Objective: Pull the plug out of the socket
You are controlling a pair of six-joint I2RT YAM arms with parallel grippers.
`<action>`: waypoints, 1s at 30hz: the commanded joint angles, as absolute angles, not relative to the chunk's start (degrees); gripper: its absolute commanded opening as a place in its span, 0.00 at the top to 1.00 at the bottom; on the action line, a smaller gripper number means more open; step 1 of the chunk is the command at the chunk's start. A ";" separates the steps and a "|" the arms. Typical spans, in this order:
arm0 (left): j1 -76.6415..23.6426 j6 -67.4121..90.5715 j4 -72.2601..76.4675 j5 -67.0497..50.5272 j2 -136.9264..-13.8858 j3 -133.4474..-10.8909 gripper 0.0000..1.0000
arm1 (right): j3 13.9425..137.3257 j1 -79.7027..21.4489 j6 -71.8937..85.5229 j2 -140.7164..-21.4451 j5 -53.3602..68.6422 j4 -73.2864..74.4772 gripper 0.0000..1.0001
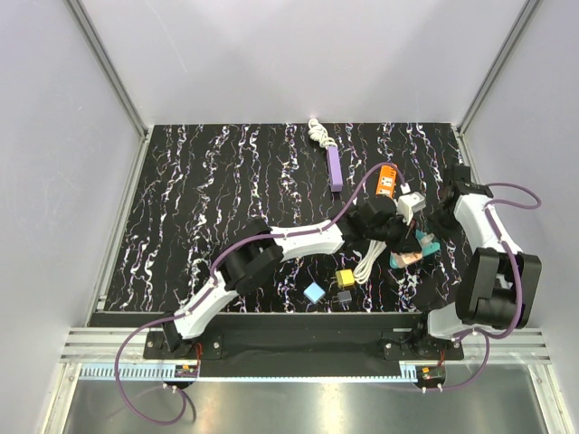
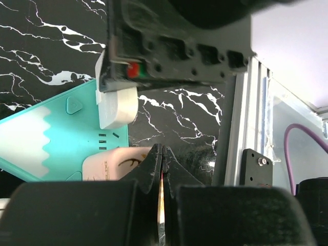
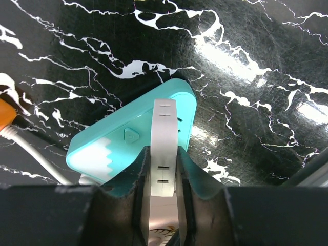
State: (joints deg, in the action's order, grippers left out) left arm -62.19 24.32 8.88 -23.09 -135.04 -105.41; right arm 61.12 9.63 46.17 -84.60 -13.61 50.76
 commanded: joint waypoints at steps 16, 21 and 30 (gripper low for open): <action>-59.41 28.30 0.70 -17.40 -146.33 -104.15 1.00 | 62.05 9.40 36.92 -78.93 -10.37 46.14 1.00; -59.15 27.69 5.79 -17.93 -142.23 -100.55 1.00 | 61.61 9.40 35.16 -78.65 -9.67 45.18 1.00; -54.50 25.13 10.98 -26.00 -130.09 -96.24 0.47 | 57.31 9.40 30.68 -80.42 -7.73 38.76 1.00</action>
State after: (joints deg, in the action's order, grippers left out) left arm -58.33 27.49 16.84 -22.83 -132.92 -99.42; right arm 58.02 9.47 34.28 -81.36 -8.01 42.76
